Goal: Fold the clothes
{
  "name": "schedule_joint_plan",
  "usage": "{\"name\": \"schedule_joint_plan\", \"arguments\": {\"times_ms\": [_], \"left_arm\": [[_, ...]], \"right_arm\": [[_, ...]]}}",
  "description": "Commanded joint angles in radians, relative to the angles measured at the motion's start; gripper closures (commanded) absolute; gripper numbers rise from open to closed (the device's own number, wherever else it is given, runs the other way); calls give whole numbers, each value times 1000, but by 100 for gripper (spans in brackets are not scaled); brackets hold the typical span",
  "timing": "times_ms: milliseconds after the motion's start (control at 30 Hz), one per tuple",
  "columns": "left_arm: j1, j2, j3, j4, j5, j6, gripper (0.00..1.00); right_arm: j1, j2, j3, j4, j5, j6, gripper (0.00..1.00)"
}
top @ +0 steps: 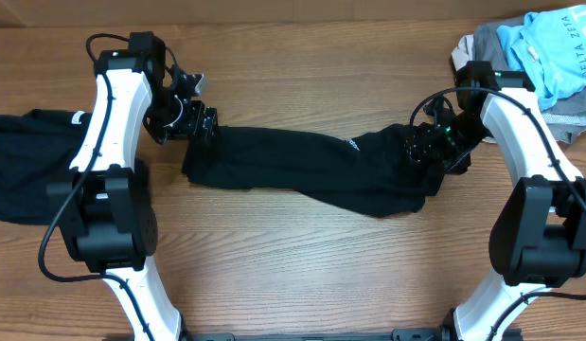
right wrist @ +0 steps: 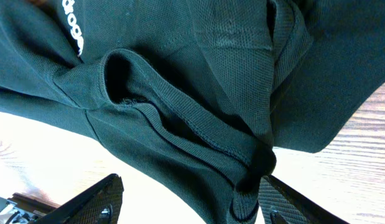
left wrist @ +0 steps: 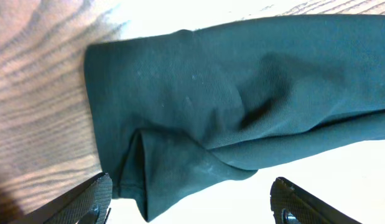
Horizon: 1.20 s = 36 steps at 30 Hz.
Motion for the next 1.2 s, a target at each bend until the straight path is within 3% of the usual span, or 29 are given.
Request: {"name": "schedule_joint_plan", "arguments": {"times_ms": [0,133,400,800,867,900,967,1000,1167], "left_arm": [[2,24,0,14,-26,56,17],[2,63,0,35,-114,57,13],[2,157,0,38,-122,68,5],[8,270,-1,50,-83,79,12],[5,280,-1,56,-64,79,21],[3,284,-1,61,-48,79,32],[-3,286,-1,64,-18,78,79],[-8,286,-2,64,-15,74,96],[-11,270,8,41,-14,16,96]], "right_arm": [[-2,-34,23,8,-19,-14,25],[-2,-34,23,9,-19,-14,24],[-2,-34,23,14,-18,-14,20],[-2,-34,23,34,-18,-14,14],[-2,-34,23,34,-18,-14,14],[-2,-34,23,35,-18,-14,13],[-2,-34,23,39,-18,-14,12],[-2,-34,23,41,-18,-14,12],[-2,-34,23,40,-19,-10,12]]}}
